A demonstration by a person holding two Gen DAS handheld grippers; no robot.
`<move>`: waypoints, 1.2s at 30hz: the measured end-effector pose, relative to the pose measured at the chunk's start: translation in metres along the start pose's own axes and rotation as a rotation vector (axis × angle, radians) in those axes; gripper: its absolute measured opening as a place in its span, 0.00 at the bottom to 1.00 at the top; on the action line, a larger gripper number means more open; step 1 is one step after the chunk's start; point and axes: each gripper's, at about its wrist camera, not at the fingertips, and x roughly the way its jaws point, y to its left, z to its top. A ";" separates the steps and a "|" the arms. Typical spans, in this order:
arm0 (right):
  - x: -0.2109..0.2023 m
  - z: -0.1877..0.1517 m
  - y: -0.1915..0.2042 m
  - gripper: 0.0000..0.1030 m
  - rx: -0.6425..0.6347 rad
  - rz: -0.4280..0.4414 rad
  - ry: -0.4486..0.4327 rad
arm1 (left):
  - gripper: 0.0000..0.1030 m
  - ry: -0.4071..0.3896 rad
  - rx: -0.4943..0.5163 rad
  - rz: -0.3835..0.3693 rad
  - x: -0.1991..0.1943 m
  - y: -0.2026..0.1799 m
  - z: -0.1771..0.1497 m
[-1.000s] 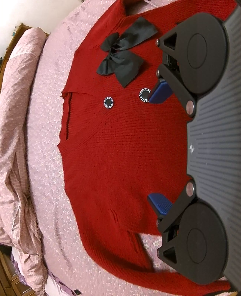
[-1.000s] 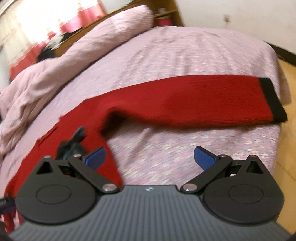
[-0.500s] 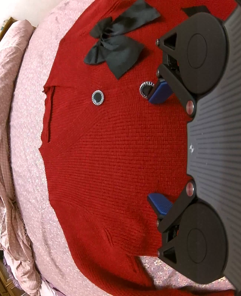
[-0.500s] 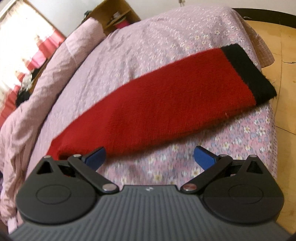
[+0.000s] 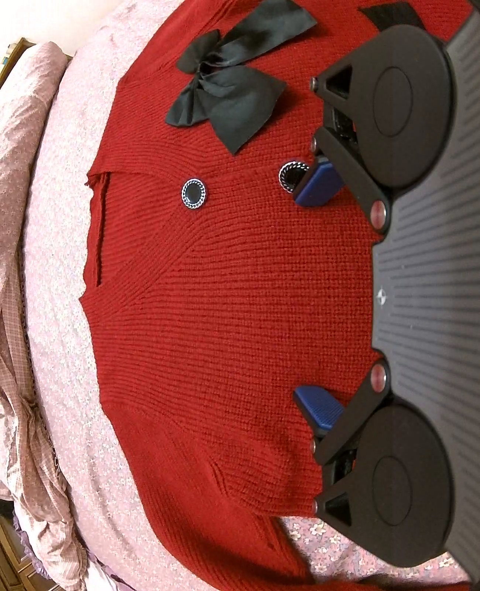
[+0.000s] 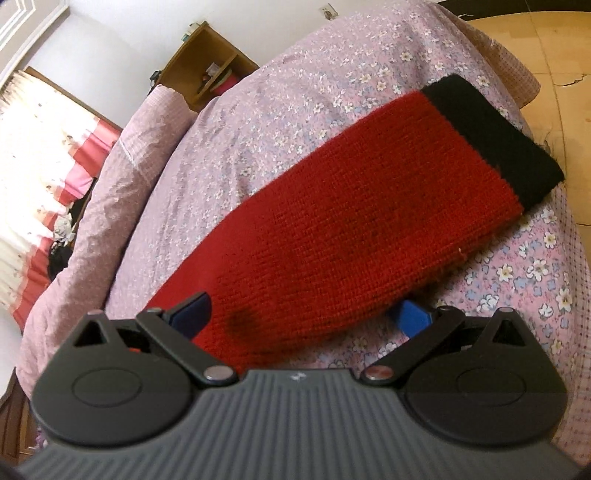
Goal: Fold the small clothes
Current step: 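Reach the right gripper to the sleeve's black cuff and close on it, then lift the sleeve by its cuff with the right gripper and carry it across the cardigan body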
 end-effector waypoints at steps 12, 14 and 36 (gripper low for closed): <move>-0.012 0.020 0.015 0.75 -0.004 0.117 -0.075 | 1.00 -0.005 0.005 -0.007 -0.001 0.001 -0.001; -0.002 0.019 0.010 0.66 0.029 0.095 -0.045 | 1.00 -0.009 0.007 -0.008 -0.001 0.001 -0.002; -0.038 0.021 0.097 0.14 -0.255 0.324 -0.116 | 1.00 -0.028 0.009 0.014 -0.026 0.021 0.005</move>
